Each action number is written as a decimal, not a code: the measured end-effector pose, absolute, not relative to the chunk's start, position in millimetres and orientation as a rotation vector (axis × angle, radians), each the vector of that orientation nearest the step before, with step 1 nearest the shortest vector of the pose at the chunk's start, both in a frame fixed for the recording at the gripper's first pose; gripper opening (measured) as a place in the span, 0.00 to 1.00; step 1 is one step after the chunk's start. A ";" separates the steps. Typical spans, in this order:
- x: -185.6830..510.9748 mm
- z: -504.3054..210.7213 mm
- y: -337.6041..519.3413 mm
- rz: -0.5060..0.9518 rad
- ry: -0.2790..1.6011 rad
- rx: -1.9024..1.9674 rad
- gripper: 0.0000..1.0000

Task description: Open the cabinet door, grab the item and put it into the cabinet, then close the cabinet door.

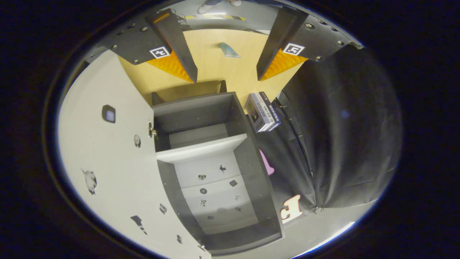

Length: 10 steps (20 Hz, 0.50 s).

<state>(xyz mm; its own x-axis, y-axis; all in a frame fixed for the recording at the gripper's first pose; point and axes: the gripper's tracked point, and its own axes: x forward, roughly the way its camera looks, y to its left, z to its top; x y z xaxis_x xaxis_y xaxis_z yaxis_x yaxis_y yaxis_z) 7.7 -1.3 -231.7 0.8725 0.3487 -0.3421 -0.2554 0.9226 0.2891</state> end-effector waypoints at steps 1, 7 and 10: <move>12.0 -243.4 7.4 0.321 0.418 0.243 0.98; 30.9 -318.3 45.4 0.310 0.521 0.250 0.98; 38.8 -348.8 54.4 0.290 0.553 0.218 0.97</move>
